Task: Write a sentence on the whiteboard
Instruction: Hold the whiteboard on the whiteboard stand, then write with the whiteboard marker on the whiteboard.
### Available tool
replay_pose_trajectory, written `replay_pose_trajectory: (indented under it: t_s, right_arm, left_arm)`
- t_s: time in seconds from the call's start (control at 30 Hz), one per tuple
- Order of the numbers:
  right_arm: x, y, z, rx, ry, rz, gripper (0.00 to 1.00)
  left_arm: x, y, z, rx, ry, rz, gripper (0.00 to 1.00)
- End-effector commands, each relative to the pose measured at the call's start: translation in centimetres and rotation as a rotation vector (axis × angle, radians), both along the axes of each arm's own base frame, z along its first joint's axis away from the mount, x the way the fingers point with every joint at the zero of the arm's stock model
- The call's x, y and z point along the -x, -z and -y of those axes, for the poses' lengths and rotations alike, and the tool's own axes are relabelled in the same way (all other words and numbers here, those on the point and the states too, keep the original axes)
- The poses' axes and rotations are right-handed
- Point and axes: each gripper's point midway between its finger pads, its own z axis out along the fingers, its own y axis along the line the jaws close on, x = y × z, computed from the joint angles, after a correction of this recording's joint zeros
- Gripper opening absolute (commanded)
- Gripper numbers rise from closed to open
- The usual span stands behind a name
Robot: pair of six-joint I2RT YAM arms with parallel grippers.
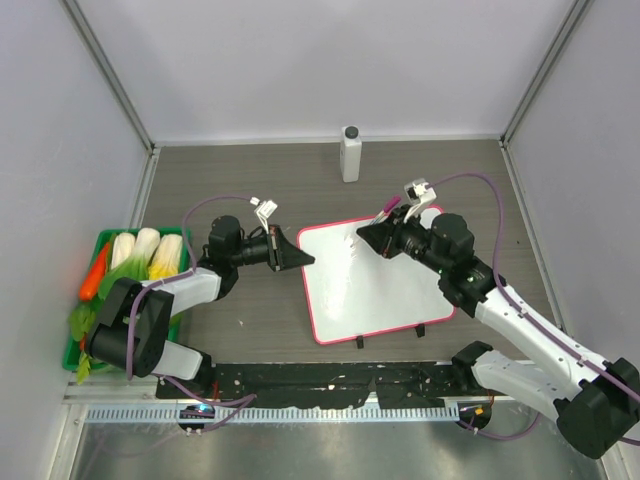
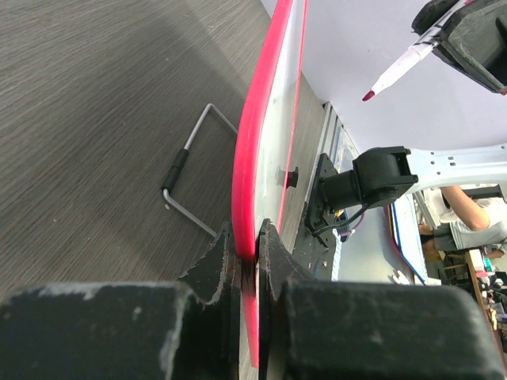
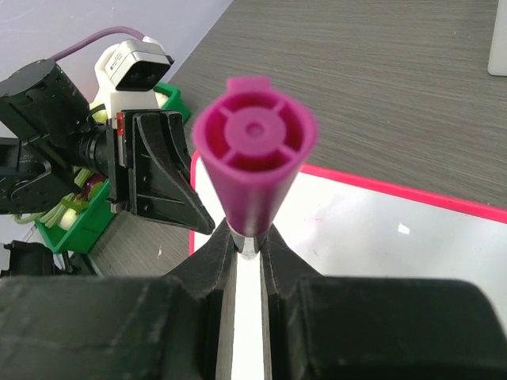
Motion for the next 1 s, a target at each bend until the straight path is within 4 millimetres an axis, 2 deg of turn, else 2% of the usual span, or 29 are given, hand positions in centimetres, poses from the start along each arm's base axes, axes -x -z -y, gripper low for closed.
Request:
replay_pose_trajectory:
  t_s: [0.0,0.47,0.73,0.97]
  right_arm:
    - [-0.3,-1.9,-0.4,-0.015,0.0,0.073,0.01]
    - [0.5,-2.5,-2.4,0.011,0.004,0.079,0.01]
    - [1.0,-3.8,-4.1,-0.04,-0.034,0.082,0.01]
    - [1.1,-3.1,-5.5,-0.043,-0.054,0.081,0.01]
  left_arm:
    - [-1.5,1.9,-0.3,-0.087,-0.061,0.07,0.0]
    - [-1.2,1.8,-0.2,-0.085,-0.059,0.069,0.0]
    - [-1.2,2.0,-0.3,-0.098,-0.066,0.062,0.0]
    - [-1.1,2.2,-0.4,-0.112,-0.065,0.057,0.0]
